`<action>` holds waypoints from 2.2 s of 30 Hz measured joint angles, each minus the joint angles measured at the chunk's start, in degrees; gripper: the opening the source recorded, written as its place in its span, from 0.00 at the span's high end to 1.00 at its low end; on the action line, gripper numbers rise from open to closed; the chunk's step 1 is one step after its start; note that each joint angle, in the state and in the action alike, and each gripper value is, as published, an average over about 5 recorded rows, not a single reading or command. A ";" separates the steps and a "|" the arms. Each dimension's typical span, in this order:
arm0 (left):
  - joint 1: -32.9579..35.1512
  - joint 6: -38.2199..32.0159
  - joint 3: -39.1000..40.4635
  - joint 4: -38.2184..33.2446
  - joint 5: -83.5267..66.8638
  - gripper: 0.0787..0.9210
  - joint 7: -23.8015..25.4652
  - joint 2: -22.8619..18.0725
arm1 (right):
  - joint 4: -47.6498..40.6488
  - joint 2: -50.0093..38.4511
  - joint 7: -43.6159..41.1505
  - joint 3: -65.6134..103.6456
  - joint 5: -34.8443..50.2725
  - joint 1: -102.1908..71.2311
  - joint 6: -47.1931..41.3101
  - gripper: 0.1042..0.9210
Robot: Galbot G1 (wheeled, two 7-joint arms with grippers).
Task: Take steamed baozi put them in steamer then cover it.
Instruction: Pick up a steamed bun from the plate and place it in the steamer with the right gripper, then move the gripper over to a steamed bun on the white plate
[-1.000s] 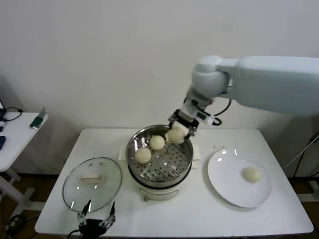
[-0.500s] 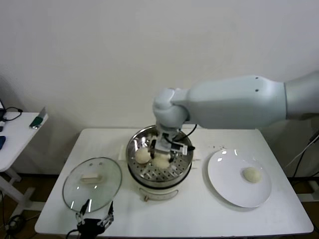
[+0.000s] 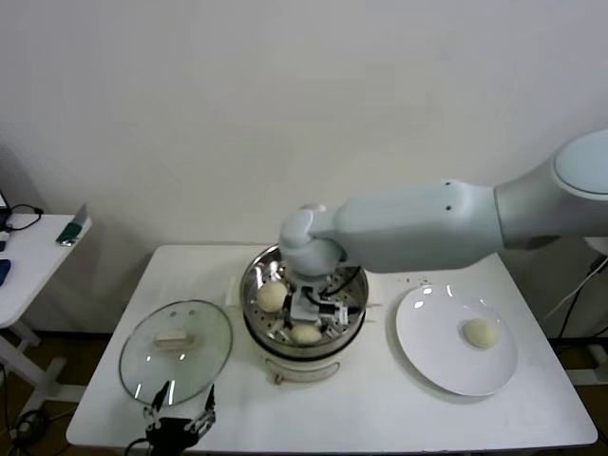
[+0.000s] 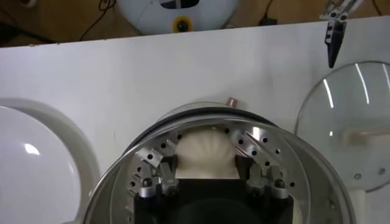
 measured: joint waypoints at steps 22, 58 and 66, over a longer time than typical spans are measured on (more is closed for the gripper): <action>-0.08 -0.15 0.31 -0.19 0.26 0.12 0.01 0.27 | -4.18 -4.16 -1.74 1.85 5.26 4.58 4.89 0.12; -1.05 -0.20 -0.14 0.28 1.20 0.12 0.51 -0.84 | -23.85 -43.33 -3.37 9.86 4.13 -17.20 -10.51 0.12; -1.18 -0.01 -0.46 0.46 1.23 0.12 0.54 -1.00 | -28.20 -43.31 -1.54 20.32 0.67 -28.86 -12.33 0.12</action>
